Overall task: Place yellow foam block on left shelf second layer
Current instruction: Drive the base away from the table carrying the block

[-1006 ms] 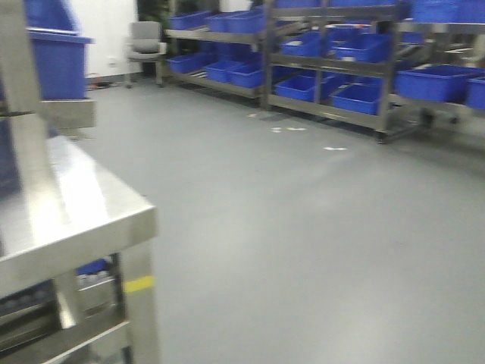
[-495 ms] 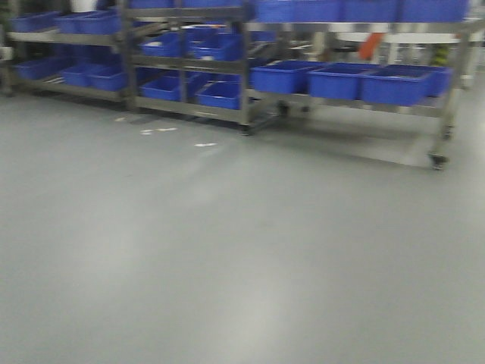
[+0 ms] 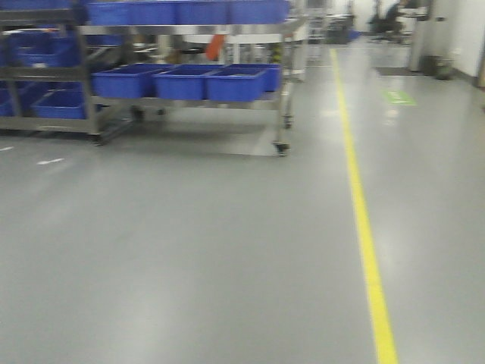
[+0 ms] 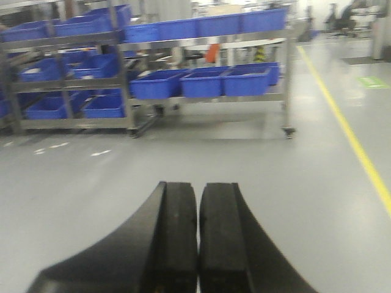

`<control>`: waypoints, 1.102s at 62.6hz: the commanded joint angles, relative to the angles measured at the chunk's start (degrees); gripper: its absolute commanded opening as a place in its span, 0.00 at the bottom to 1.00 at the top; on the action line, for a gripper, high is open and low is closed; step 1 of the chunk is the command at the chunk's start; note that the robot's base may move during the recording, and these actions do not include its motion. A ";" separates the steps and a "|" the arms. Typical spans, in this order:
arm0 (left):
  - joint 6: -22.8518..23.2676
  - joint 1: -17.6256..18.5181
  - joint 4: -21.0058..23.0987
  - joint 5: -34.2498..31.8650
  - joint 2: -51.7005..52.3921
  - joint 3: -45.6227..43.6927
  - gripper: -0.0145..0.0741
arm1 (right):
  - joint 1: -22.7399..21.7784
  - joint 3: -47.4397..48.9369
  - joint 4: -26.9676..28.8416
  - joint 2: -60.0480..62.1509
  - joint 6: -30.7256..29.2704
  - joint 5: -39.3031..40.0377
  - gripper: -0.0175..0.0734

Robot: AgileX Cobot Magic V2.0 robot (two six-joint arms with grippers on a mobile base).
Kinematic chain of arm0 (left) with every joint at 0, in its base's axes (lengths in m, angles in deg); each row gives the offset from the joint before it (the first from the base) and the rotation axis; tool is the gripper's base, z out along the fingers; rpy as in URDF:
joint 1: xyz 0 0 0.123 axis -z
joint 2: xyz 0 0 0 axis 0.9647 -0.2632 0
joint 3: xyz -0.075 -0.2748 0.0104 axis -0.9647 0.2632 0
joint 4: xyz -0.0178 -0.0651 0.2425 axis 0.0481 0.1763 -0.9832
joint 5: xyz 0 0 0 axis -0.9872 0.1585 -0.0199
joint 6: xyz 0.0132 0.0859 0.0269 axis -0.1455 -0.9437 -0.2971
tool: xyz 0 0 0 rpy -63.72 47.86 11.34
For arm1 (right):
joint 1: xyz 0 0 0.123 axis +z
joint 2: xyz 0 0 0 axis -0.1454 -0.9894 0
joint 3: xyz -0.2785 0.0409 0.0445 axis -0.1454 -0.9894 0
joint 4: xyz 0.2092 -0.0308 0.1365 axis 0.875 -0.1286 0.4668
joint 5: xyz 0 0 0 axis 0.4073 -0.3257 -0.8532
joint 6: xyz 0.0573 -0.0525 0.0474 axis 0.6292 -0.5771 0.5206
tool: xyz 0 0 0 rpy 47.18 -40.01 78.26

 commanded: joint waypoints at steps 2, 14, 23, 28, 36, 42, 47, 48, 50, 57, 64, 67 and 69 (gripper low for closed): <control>0.22 -0.06 0.29 -4.73 0.95 1.40 0.30 | -0.44 1.65 -0.25 -0.50 -0.51 5.53 0.74; 0.22 -0.06 0.29 -4.73 0.95 1.40 0.30 | -0.44 1.65 -0.25 -0.50 -0.51 5.53 0.74; 0.22 -0.06 0.29 -4.73 0.95 1.40 0.30 | -0.44 1.65 -0.25 -0.50 -0.51 5.53 0.74; 0.22 -0.06 0.29 -4.73 0.95 1.40 0.30 | -0.44 1.65 -0.25 -0.50 -0.51 5.53 0.74; 0.22 -0.06 0.29 -4.73 0.95 1.40 0.30 | -0.44 1.65 -0.25 -0.50 -0.51 5.53 0.74; 0.22 -0.06 0.29 -4.73 0.95 1.40 0.30 | -0.44 1.65 -0.25 -0.50 -0.51 5.53 0.74; 0.22 -0.06 0.29 -4.73 0.95 1.40 0.30 | -0.44 1.65 -0.25 -0.50 -0.51 5.53 0.74; 0.22 -0.06 0.29 -4.73 0.95 1.40 0.30 | -0.44 1.65 -0.25 -0.50 -0.51 5.53 0.74; 0.22 -0.06 0.29 -4.73 0.95 1.40 0.30 | -0.44 1.65 -0.25 -0.50 -0.51 5.53 0.74; 0.22 -0.06 0.29 -4.73 0.95 1.40 0.30 | -0.44 1.65 -0.25 -0.50 -0.51 5.53 0.74; 0.22 -0.06 0.29 -4.73 0.95 1.40 0.30 | -0.44 1.65 -0.25 -0.50 -0.51 5.53 0.74; 0.22 -0.06 0.29 -4.73 0.95 1.40 0.30 | -0.44 1.65 -0.25 -0.50 -0.51 5.53 0.74; 0.22 -0.06 0.29 -4.73 0.95 1.40 0.30 | -0.44 1.65 -0.25 -0.50 -0.51 5.53 0.74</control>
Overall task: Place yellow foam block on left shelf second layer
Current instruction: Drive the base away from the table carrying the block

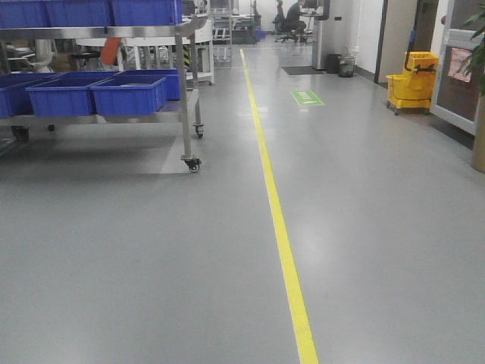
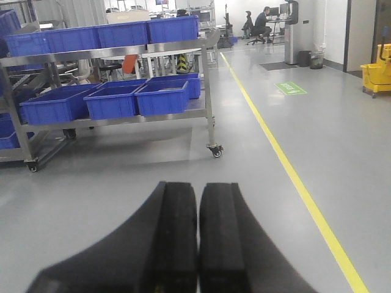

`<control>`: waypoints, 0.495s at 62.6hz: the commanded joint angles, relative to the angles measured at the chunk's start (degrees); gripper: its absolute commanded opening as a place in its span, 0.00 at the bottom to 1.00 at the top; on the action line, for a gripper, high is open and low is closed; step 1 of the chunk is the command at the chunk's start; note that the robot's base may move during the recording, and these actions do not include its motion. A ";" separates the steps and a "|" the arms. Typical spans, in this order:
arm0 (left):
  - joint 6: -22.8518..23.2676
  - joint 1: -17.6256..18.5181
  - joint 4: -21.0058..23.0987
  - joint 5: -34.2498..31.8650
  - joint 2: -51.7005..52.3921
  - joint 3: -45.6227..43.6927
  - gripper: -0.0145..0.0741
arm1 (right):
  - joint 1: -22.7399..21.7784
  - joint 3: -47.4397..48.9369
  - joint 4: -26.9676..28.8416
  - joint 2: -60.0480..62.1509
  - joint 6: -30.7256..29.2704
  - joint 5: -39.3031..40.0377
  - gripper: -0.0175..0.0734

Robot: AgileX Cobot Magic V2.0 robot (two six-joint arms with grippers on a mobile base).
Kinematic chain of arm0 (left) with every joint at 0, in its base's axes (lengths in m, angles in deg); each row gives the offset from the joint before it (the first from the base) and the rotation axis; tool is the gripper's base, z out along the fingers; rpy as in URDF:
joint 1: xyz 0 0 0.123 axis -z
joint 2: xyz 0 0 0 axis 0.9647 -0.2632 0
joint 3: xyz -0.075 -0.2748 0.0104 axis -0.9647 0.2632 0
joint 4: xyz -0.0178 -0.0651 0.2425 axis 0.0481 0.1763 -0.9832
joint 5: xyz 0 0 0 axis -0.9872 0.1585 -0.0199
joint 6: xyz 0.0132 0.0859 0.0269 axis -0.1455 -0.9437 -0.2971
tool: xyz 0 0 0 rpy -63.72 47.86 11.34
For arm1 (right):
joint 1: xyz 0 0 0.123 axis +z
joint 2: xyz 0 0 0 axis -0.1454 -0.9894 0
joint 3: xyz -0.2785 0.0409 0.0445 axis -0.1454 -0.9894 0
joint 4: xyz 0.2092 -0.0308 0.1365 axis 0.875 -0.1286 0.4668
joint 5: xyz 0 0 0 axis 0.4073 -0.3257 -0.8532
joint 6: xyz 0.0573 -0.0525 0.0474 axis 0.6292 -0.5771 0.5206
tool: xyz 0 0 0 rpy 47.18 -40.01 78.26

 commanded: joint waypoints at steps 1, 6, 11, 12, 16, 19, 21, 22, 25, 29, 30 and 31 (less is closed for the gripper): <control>0.22 -0.06 0.29 -4.73 0.95 1.40 0.30 | -0.44 1.65 -0.25 -0.50 -0.51 5.53 0.74; 0.22 -0.06 0.29 -4.73 0.95 1.40 0.30 | -0.44 1.65 -0.25 -0.50 -0.51 5.53 0.74; 0.22 -0.06 0.29 -4.73 0.95 1.40 0.30 | -0.44 1.65 -0.25 -0.50 -0.51 5.53 0.74; 0.22 -0.06 0.29 -4.73 0.95 1.40 0.30 | -0.44 1.65 -0.25 -0.50 -0.51 5.53 0.74; 0.22 -0.06 0.29 -4.73 0.95 1.40 0.30 | -0.44 1.65 -0.25 -0.50 -0.51 5.53 0.74; 0.22 -0.06 0.29 -4.73 0.95 1.40 0.30 | -0.44 1.65 -0.25 -0.50 -0.51 5.53 0.74; 0.22 -0.06 0.29 -4.73 0.95 1.40 0.30 | -0.44 1.65 -0.25 -0.50 -0.51 5.53 0.74; 0.22 -0.06 0.29 -4.73 0.95 1.40 0.30 | -0.44 1.65 -0.25 -0.50 -0.51 5.53 0.74; 0.22 -0.06 0.29 -4.73 0.95 1.40 0.30 | -0.44 1.65 -0.25 -0.50 -0.51 5.53 0.74; 0.22 -0.06 0.29 -4.73 0.95 1.40 0.30 | -0.44 1.65 -0.25 -0.50 -0.51 5.53 0.74; 0.22 -0.06 0.29 -4.73 0.95 1.40 0.30 | -0.44 1.65 -0.25 -0.50 -0.51 5.53 0.74; 0.22 -0.06 0.29 -4.73 0.95 1.40 0.30 | -0.44 1.65 -0.25 -0.50 -0.51 5.53 0.74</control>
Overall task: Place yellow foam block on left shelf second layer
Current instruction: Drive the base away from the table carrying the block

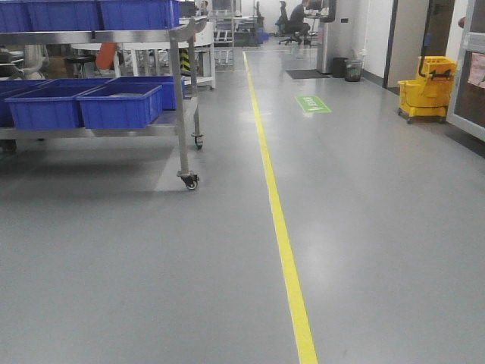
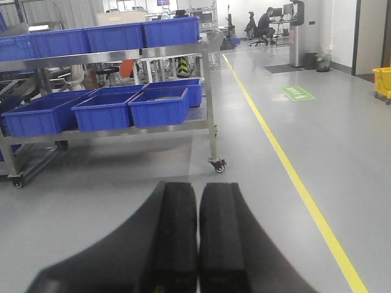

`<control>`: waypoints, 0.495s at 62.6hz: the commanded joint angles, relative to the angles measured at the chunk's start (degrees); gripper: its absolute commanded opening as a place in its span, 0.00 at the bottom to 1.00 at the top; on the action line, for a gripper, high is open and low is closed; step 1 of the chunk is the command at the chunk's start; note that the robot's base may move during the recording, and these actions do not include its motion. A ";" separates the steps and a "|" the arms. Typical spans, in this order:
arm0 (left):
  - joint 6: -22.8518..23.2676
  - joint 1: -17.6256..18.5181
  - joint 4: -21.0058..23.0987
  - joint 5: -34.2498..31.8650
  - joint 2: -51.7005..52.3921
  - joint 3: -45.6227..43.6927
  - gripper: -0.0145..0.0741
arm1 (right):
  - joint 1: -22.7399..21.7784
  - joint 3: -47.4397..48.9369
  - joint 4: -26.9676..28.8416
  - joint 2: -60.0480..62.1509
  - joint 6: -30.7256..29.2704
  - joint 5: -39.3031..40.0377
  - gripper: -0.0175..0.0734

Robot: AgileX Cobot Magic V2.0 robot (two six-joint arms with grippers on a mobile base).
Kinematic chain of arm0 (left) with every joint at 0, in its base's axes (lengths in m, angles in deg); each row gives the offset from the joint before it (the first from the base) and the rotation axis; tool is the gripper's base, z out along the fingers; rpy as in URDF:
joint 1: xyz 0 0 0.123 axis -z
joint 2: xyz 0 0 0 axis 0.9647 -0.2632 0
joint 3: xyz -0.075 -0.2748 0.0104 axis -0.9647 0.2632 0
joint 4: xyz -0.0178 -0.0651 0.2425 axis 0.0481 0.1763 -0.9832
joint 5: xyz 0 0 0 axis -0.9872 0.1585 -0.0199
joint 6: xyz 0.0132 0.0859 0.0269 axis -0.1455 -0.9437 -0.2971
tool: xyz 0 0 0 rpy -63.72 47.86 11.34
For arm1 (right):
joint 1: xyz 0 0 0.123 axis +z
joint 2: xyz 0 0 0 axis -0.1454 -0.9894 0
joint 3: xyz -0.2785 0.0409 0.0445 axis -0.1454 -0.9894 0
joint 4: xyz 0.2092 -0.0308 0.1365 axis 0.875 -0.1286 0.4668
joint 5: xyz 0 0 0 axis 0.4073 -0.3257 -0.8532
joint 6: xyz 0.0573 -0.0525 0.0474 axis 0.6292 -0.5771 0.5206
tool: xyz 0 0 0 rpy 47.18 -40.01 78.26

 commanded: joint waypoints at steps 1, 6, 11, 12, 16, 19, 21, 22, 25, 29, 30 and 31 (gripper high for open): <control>0.22 -0.06 0.29 -4.73 0.95 1.40 0.30 | -0.44 1.65 -0.25 -0.50 -0.51 5.53 0.74; 0.22 -0.06 0.29 -4.73 0.95 1.40 0.30 | -0.44 1.65 -0.25 -0.50 -0.51 5.53 0.74; 0.22 -0.06 0.29 -4.73 0.95 1.40 0.30 | -0.44 1.65 -0.25 -0.50 -0.51 5.53 0.74; 0.22 -0.06 0.29 -4.73 0.95 1.40 0.30 | -0.44 1.65 -0.25 -0.50 -0.51 5.53 0.74; 0.22 -0.06 0.29 -4.73 0.95 1.40 0.30 | -0.44 1.65 -0.25 -0.50 -0.51 5.53 0.74; 0.22 -0.06 0.29 -4.73 0.95 1.40 0.30 | -0.44 1.65 -0.25 -0.50 -0.51 5.53 0.74; 0.22 -0.06 0.29 -4.73 0.95 1.40 0.30 | -0.44 1.65 -0.25 -0.50 -0.51 5.53 0.74; 0.22 -0.06 0.29 -4.73 0.95 1.40 0.30 | -0.44 1.65 -0.25 -0.50 -0.51 5.53 0.74; 0.22 -0.06 0.29 -4.73 0.95 1.40 0.30 | -0.44 1.65 -0.25 -0.50 -0.51 5.53 0.74; 0.22 -0.06 0.29 -4.73 0.95 1.40 0.30 | -0.44 1.65 -0.25 -0.50 -0.51 5.53 0.74; 0.22 -0.06 0.29 -4.73 0.95 1.40 0.30 | -0.44 1.65 -0.25 -0.50 -0.51 5.53 0.74; 0.22 -0.06 0.29 -4.73 0.95 1.40 0.30 | -0.44 1.65 -0.25 -0.50 -0.51 5.53 0.74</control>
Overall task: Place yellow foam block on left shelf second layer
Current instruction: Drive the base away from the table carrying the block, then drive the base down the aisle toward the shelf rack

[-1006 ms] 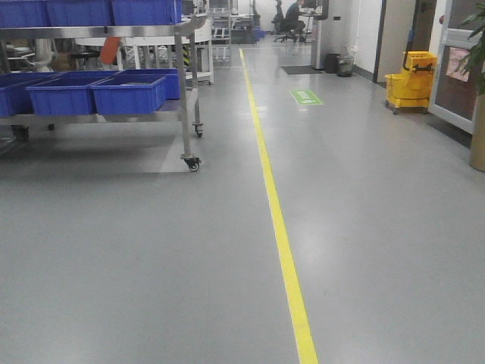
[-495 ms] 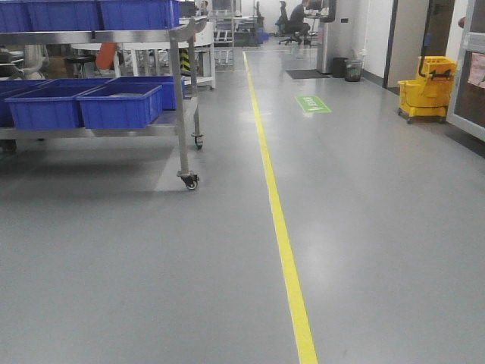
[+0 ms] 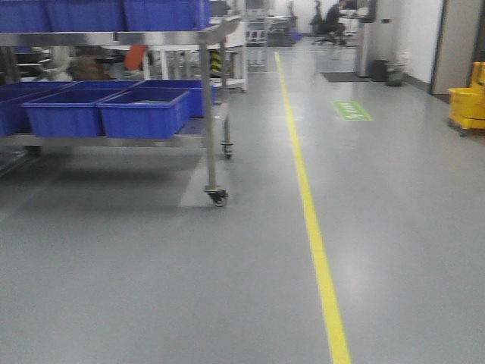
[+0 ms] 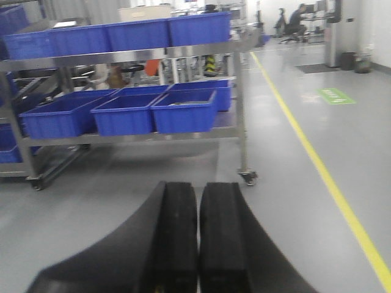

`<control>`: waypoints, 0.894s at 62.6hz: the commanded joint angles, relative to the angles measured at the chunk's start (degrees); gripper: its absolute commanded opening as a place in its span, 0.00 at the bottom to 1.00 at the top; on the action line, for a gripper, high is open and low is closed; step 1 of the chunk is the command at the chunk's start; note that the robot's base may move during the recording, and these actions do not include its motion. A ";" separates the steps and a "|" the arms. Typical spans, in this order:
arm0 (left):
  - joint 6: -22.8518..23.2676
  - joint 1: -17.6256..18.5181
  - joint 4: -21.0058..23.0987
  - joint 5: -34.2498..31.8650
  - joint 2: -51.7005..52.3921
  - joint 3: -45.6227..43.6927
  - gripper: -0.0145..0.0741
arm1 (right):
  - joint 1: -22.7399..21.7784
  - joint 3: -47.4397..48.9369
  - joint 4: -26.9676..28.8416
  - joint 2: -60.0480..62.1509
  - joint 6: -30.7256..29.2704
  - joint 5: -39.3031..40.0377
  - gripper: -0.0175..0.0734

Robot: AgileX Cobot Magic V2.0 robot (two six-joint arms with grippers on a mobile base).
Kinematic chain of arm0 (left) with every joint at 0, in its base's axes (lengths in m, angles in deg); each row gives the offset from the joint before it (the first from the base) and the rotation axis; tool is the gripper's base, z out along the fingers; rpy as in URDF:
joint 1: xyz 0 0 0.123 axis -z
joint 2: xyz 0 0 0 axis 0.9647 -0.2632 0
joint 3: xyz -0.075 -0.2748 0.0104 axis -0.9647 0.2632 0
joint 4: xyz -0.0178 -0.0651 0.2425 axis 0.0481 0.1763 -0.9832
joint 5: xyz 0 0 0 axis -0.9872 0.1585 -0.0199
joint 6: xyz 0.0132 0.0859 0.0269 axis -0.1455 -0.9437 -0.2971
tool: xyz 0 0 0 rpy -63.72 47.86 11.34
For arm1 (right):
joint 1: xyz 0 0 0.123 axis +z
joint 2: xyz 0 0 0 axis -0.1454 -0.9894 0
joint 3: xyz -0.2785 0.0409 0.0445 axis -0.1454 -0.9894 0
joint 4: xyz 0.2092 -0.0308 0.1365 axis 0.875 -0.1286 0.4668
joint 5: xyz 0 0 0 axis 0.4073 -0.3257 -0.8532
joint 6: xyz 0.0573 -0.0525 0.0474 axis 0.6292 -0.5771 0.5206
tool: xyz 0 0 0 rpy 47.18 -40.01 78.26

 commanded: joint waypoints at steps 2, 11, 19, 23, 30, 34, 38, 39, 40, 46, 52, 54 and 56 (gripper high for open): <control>0.22 -0.06 0.29 -4.73 0.95 1.40 0.30 | -0.44 1.65 -0.25 -0.50 -0.51 5.44 0.74; 0.22 -0.06 0.29 -4.73 0.95 1.40 0.30 | -0.44 1.65 -0.25 -0.50 -0.51 5.44 0.74; 0.22 -0.06 0.29 -4.73 0.95 1.40 0.30 | -0.44 1.65 -0.25 -0.50 -0.51 5.44 0.74; 0.22 -0.06 0.29 -4.73 0.95 1.40 0.30 | -0.44 1.65 -0.25 -0.50 -0.51 5.44 0.74; 0.22 -0.06 0.29 -4.73 0.95 1.40 0.30 | -0.44 1.65 -0.25 -0.47 -0.51 5.39 0.74; 0.22 -0.06 0.29 -4.73 0.95 1.40 0.30 | -0.44 1.65 -0.25 -0.47 -0.51 5.39 0.74; 0.22 -0.06 0.29 -4.73 0.95 1.40 0.30 | -0.44 1.65 -0.25 -0.47 -0.51 5.44 0.74; 0.22 -0.06 0.29 -4.73 0.95 1.40 0.30 | -0.44 1.65 -0.25 -0.47 -0.51 5.44 0.74; 0.22 -0.06 0.29 -4.73 0.95 1.40 0.30 | -0.44 1.65 -0.25 -0.47 -0.51 5.44 0.74; 0.22 -0.06 0.29 -4.73 0.95 1.40 0.30 | -0.44 1.65 -0.25 -0.47 -0.51 5.40 0.74; 0.22 -0.06 0.29 -4.73 0.95 1.40 0.30 | -0.44 1.65 -0.25 -0.47 -0.51 5.40 0.74; 0.22 -0.06 0.29 -4.73 0.95 1.40 0.30 | -0.44 1.65 -0.25 -0.47 -0.51 5.40 0.74; 0.22 -0.06 0.29 -4.73 0.95 1.40 0.30 | -0.44 1.65 -0.25 -0.47 -0.51 5.40 0.74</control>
